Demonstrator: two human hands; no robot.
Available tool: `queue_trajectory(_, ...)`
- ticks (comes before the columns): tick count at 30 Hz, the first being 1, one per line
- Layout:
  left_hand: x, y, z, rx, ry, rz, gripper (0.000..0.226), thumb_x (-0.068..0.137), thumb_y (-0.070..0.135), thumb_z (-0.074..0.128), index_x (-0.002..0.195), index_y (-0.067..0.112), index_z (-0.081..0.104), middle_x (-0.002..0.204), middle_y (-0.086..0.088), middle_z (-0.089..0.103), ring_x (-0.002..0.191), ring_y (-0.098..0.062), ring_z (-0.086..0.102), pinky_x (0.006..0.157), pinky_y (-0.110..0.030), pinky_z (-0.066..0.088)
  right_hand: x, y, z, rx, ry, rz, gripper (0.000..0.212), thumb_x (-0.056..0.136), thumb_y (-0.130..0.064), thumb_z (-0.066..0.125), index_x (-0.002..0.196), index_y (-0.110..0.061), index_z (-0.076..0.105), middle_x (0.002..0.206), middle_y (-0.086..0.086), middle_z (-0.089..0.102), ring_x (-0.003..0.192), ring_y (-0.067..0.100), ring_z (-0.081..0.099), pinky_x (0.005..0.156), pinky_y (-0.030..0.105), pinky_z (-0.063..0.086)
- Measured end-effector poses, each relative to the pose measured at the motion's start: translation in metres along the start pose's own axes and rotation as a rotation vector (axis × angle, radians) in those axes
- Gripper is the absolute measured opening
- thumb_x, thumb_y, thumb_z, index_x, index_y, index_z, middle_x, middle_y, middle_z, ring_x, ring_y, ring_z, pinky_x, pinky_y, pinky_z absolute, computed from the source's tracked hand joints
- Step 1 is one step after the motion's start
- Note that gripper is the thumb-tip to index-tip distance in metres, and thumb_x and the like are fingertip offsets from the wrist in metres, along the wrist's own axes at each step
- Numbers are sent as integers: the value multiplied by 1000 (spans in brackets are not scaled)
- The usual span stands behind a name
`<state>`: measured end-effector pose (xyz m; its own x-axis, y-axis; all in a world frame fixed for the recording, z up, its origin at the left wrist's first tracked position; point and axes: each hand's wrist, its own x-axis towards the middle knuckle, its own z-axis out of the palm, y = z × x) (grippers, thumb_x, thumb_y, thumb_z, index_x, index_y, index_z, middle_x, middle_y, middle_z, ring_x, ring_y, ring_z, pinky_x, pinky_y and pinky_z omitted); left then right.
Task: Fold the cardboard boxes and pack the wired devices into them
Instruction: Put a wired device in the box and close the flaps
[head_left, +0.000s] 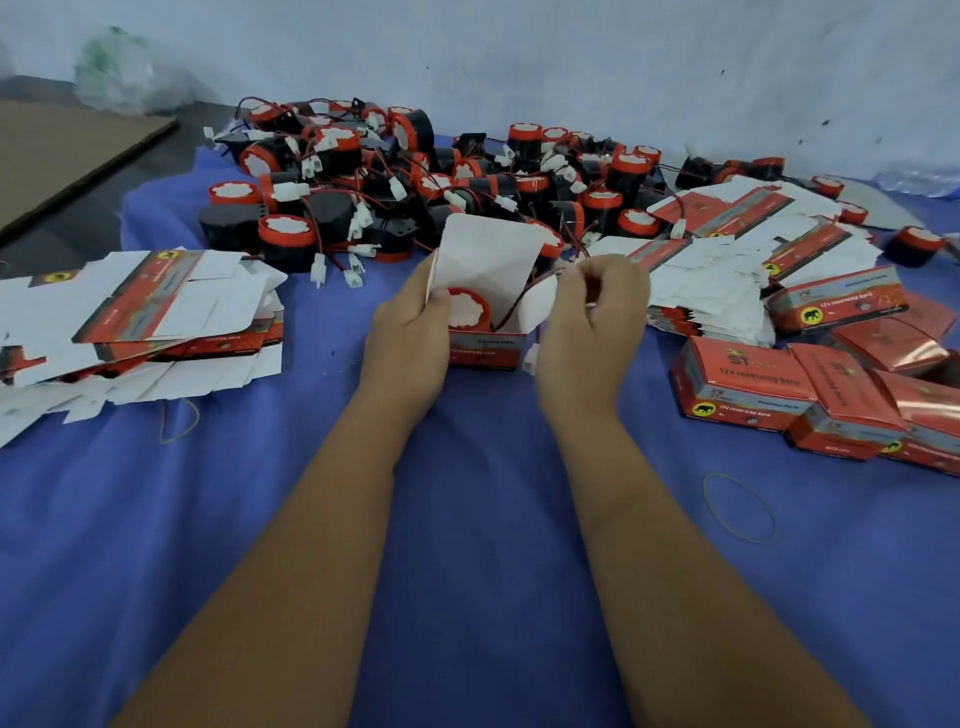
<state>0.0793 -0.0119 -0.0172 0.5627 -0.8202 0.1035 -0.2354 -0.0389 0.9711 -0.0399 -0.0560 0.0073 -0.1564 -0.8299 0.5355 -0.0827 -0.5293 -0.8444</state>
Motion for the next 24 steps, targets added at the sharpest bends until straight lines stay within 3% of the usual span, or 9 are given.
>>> queue_trajectory(2,0,1,-1,-46,88,-11,32,100,35,36,98,61,54,96,25,63,97,1,61,78,-18,48,6,3,-4,-14,43,48,31,93,-6,52,74,-29,44,87,-8,42,71,1,42,67,17,37)
queue_trajectory(5,4,4,-6,-101,140,-45,33,102,25,42,89,54,53,74,34,63,74,14,60,61,-8,45,12,7,-9,-18,-18,296,27,95,-15,50,68,-17,55,76,2,55,66,14,48,63,35,41)
queue_trajectory(7,5,4,-8,-101,109,-51,26,97,26,52,89,50,56,74,34,65,72,11,61,60,-11,46,15,10,-11,-73,-183,467,32,97,-23,49,74,-9,66,76,6,65,71,22,59,71,41,52)
queue_trajectory(9,4,5,-7,-72,54,-27,26,91,21,59,99,46,59,83,29,67,79,8,63,61,-13,49,19,10,-8,8,-261,595,32,99,-23,50,97,6,66,88,19,67,83,33,63,87,48,55)
queue_trajectory(12,1,6,-4,31,-15,48,41,88,18,61,123,39,56,100,23,65,89,7,60,62,-7,45,24,6,-5,353,-278,668,16,100,-11,51,109,-1,59,98,15,68,91,23,66,87,35,56)
queue_trajectory(15,0,6,-4,76,-25,94,49,89,19,60,134,39,53,102,23,65,87,11,59,61,-5,44,25,6,-11,494,-259,557,20,102,-13,48,116,-8,62,97,0,70,89,6,67,75,20,53)
queue_trajectory(17,1,6,-4,91,-34,104,53,89,21,59,138,40,50,102,24,64,87,8,59,63,-9,45,23,3,-14,383,-221,380,19,101,-13,50,113,-14,65,99,0,68,89,0,65,78,16,51)
queue_trajectory(20,0,5,-3,112,-66,113,58,86,31,59,141,39,45,105,21,64,94,0,61,73,-21,49,15,-2,-9,15,-225,10,18,97,-12,58,107,-20,71,103,1,54,87,-4,54,79,8,44)
queue_trajectory(24,-3,8,0,165,-123,140,64,79,42,51,142,46,40,114,16,66,106,-12,62,95,-46,51,7,-7,-3,-83,-261,-183,18,94,-7,58,101,-15,72,98,-1,63,88,-7,51,77,7,39)
